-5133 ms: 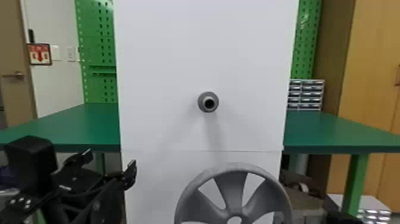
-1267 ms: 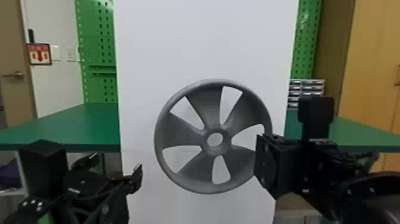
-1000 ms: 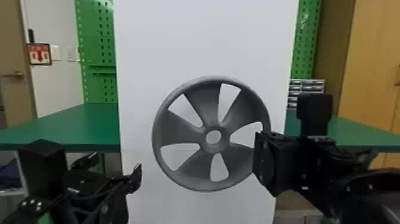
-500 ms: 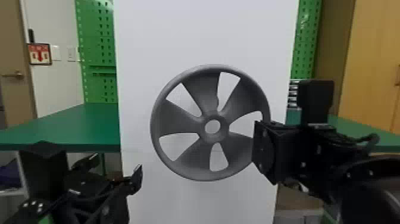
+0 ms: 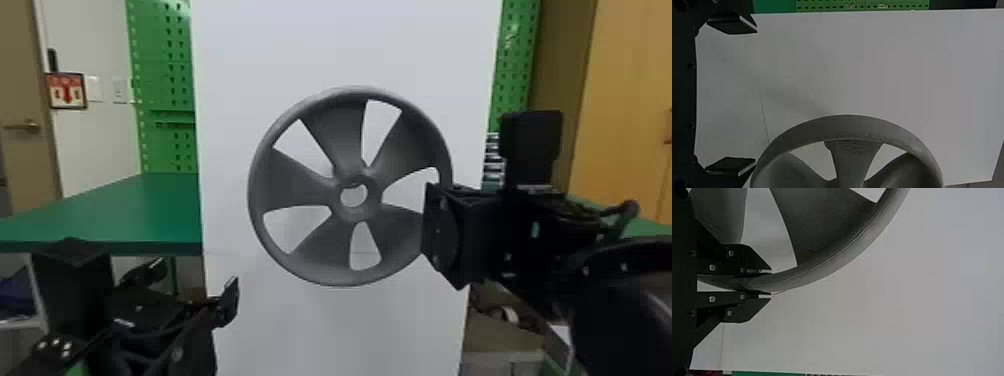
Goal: Hold the wheel and insert it
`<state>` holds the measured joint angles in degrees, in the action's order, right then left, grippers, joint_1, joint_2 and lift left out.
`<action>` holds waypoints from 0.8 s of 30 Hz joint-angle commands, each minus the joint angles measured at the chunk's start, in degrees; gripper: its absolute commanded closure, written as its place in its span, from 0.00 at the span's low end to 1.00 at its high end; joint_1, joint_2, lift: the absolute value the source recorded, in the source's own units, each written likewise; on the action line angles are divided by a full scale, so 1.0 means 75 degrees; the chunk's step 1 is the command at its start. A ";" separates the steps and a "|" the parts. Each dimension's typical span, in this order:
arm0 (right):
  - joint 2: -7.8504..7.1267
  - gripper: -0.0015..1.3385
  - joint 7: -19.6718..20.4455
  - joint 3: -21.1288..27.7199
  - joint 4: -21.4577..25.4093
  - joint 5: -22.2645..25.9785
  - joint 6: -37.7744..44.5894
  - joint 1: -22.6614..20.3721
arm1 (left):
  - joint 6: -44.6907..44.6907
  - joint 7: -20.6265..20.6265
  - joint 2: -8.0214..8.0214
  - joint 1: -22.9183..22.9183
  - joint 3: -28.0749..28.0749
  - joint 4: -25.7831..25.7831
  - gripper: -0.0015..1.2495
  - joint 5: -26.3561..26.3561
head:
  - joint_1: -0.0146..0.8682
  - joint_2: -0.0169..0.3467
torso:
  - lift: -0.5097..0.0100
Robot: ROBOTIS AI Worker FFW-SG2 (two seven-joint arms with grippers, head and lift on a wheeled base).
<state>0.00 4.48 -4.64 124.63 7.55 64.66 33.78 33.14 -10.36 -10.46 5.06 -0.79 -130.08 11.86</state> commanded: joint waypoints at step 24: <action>-0.0012 0.92 0.0000 -0.0061 -0.0012 -0.0104 0.0121 0.0453 | -0.0036 0.0011 0.0000 -0.0031 -0.0012 0.0000 0.08 0.0000 | 0.25 0.07 | 0.13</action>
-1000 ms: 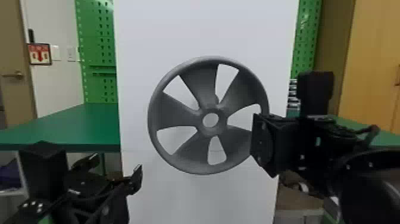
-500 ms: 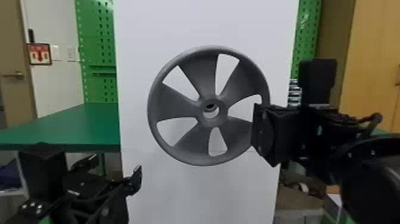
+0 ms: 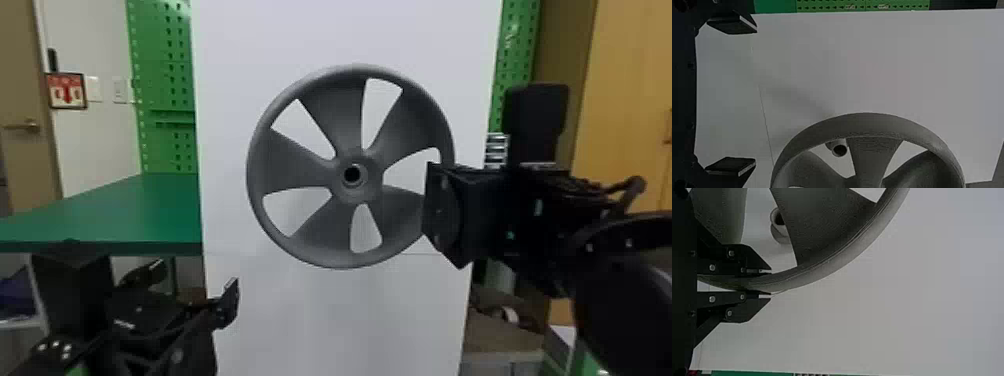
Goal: Hold the wheel and insert it
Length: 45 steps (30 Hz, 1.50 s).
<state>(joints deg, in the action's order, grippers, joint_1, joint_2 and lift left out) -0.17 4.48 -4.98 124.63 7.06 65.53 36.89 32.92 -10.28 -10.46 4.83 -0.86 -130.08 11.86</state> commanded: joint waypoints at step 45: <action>0.0029 0.92 0.0000 -0.0016 -0.1324 -0.0074 -0.0593 0.0448 | -0.0029 0.0023 0.0000 -0.0011 -0.0037 0.0059 0.08 -0.0047 | 0.25 0.07 | 0.13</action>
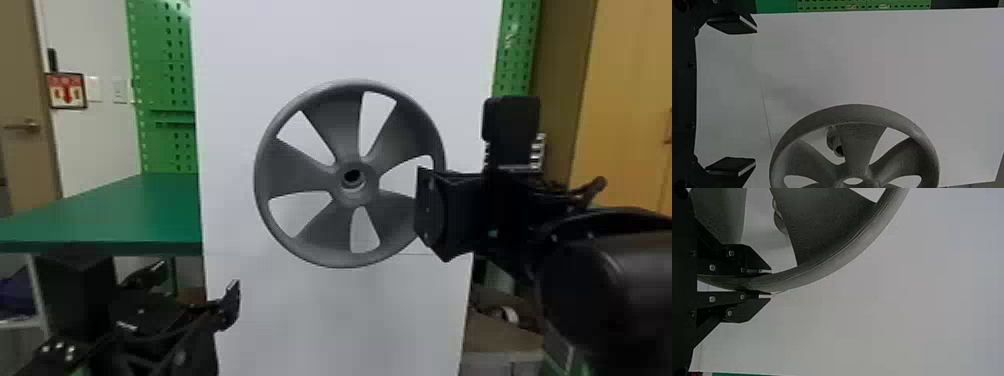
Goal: Hold the wheel and insert it
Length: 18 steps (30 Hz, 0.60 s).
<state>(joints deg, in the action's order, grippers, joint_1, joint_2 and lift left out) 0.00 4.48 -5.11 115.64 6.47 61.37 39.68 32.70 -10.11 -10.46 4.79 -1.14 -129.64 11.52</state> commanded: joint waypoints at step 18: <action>0.0007 0.92 0.0000 0.0060 -0.0665 0.0063 -0.0378 0.0393 | -0.0023 0.0012 0.0000 -0.0005 -0.0035 0.0012 0.08 -0.0001 | 0.25 0.07 | 0.13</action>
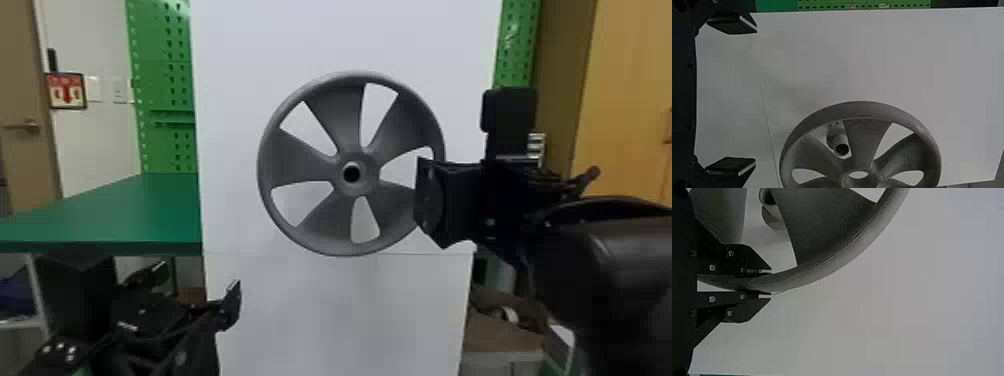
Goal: Hold the wheel and insert it
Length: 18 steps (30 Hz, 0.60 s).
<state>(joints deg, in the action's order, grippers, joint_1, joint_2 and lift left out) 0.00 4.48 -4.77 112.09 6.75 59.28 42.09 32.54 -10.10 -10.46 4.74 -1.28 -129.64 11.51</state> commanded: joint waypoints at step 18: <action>0.0007 0.92 0.0000 0.0061 -0.0801 -0.0021 -0.0486 0.0282 | -0.0050 0.0034 0.0000 0.0000 -0.0040 0.0035 0.08 0.0000 | 0.25 0.07 | 0.13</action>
<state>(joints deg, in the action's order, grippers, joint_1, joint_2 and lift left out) 0.00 4.51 -4.41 107.02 6.63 56.66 43.99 32.28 -9.84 -10.46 4.67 -1.56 -129.45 11.51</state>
